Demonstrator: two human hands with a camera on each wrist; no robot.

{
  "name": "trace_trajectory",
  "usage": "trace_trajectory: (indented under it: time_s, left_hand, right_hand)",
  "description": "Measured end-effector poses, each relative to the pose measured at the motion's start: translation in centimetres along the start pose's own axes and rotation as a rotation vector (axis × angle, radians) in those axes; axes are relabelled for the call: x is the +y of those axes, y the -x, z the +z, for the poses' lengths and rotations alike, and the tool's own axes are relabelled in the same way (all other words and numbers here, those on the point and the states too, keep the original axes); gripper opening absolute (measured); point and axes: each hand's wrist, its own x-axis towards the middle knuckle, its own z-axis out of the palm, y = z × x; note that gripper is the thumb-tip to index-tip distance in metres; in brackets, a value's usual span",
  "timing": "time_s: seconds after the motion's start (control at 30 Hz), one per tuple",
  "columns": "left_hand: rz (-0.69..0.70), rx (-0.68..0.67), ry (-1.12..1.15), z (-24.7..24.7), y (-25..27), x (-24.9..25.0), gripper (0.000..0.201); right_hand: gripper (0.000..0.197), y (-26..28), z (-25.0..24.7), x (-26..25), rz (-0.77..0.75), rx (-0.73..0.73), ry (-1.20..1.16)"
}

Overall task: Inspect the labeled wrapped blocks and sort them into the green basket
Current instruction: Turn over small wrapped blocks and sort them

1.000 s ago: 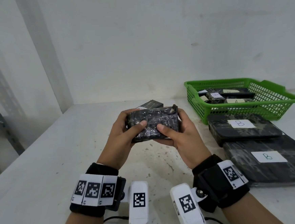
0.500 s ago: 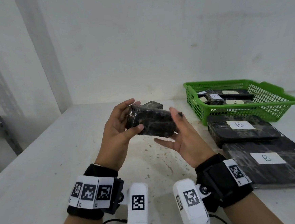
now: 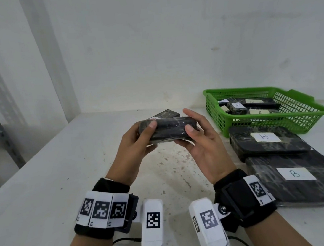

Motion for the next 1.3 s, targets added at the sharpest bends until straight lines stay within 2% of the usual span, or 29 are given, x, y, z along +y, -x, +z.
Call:
trace_trajectory:
  time_s: [0.07, 0.17, 0.3, 0.43, 0.53, 0.67, 0.73, 0.87, 0.97, 1.1, 1.13, 1.23, 1.3]
  left_hand:
    - [0.049, 0.002, 0.008, 0.01, 0.08, 0.03, 0.036]
    - [0.094, 0.032, -0.007, 0.18, 0.28, -0.02, 0.037]
    - [0.12, 0.001, -0.037, 0.33, 0.35, -0.03, 0.032]
    - [0.1, -0.117, 0.009, 0.26, 0.42, -0.22, 0.04]
    - [0.13, -0.066, 0.014, 0.26, 0.3, -0.32, 0.027]
    - [0.108, -0.039, 0.039, 0.17, 0.25, -0.42, 0.028]
    - [0.078, -0.06, 0.062, 0.11, 0.23, -0.31, 0.034]
    - [0.058, -0.077, 0.073, 0.27, 0.22, -0.36, 0.035]
    - [0.072, -0.034, 0.039, 0.24, 0.12, -0.56, 0.024]
    - [0.07, -0.03, 0.016, -0.07, -0.03, -0.64, 0.019]
    - [0.064, -0.041, 0.018, -0.05, 0.0, -0.57, 0.022]
    - [0.006, -0.099, 0.062, 0.15, 0.2, -0.36, 0.041]
    - [-0.035, -0.119, 0.096, 0.2, 0.21, -0.29, 0.048]
  right_hand:
    - [0.044, -0.06, -0.01, -0.06, 0.029, 0.015, 0.035]
    - [0.051, -0.07, 0.33, 0.18, 0.113, 0.016, 0.087]
    - [0.034, -0.15, 0.52, 0.47, 0.037, 0.089, 0.125]
    - [0.033, -0.36, 0.06, 0.3, 0.055, 0.134, 0.085]
    - [0.042, -0.33, -0.01, 0.08, 0.078, 0.095, 0.112]
    - [0.057, -0.16, 0.25, 0.34, 0.08, 0.059, 0.139]
    - [0.051, -0.1, 0.33, 0.44, 0.048, 0.09, 0.158]
    - [0.018, -0.1, 0.17, 0.28, 0.017, 0.152, 0.154]
    - [0.017, -0.16, 0.18, 0.18, 0.051, 0.133, 0.172]
    - [0.046, -0.03, 0.35, 0.06, 0.121, 0.098, 0.16]
    - [0.044, -0.01, 0.34, 0.05, 0.115, 0.108, 0.155]
    - [0.016, -0.04, 0.16, 0.07, 0.058, 0.171, 0.159]
    - [0.015, -0.09, 0.01, 0.18, 0.043, 0.186, 0.161]
